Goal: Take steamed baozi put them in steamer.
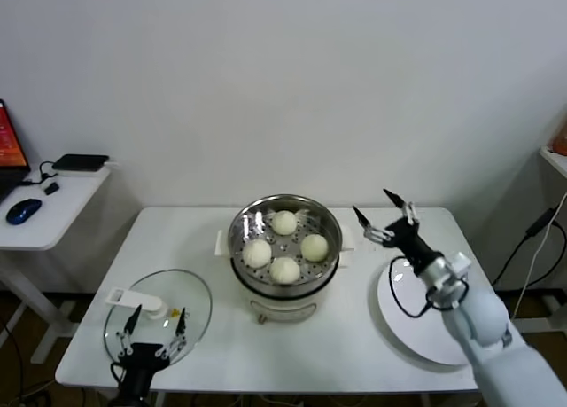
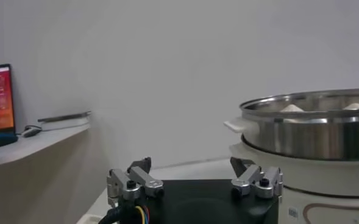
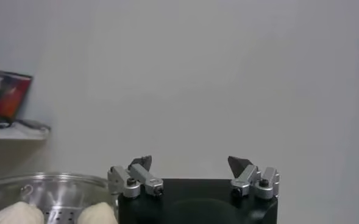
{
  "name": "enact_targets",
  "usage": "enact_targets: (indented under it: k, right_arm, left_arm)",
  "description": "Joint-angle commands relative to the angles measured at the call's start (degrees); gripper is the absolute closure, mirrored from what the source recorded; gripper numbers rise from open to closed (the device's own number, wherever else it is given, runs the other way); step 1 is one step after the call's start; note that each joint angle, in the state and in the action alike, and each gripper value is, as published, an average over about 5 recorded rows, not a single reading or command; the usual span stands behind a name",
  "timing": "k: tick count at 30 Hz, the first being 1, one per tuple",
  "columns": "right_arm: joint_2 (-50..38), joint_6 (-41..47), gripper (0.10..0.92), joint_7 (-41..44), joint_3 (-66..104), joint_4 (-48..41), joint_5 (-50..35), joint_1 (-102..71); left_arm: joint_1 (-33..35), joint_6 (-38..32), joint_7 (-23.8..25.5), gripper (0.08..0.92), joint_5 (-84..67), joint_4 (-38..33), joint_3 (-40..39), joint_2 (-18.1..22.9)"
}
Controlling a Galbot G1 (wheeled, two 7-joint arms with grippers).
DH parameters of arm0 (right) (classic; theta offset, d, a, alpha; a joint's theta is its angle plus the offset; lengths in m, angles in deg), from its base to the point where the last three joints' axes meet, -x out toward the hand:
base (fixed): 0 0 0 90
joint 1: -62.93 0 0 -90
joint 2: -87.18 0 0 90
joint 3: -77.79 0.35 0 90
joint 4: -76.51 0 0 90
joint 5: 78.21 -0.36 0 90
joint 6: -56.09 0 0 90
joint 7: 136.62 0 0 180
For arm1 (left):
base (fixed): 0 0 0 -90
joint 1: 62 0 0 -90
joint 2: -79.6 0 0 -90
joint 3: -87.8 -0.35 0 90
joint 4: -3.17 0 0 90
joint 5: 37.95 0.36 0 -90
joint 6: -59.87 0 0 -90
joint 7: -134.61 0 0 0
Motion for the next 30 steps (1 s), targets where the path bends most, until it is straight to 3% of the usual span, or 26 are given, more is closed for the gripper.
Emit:
enact_targets:
  k: [1, 30]
  right_arm:
    - [16.1, -8.2, 0.203, -1.8, 13.6, 4.8, 3.5, -26.8]
    - [15.7, -7.7, 0.203, 1.8, 12.8, 3.8, 3.2, -28.5]
  left_arm:
    - [-0.3, 0.6, 0.2, 0.177, -0.4, 0.0, 0.5, -0.2]
    - [-0.3, 0.7, 1.3, 0.177, -1.2, 0.3, 1.9, -0.6]
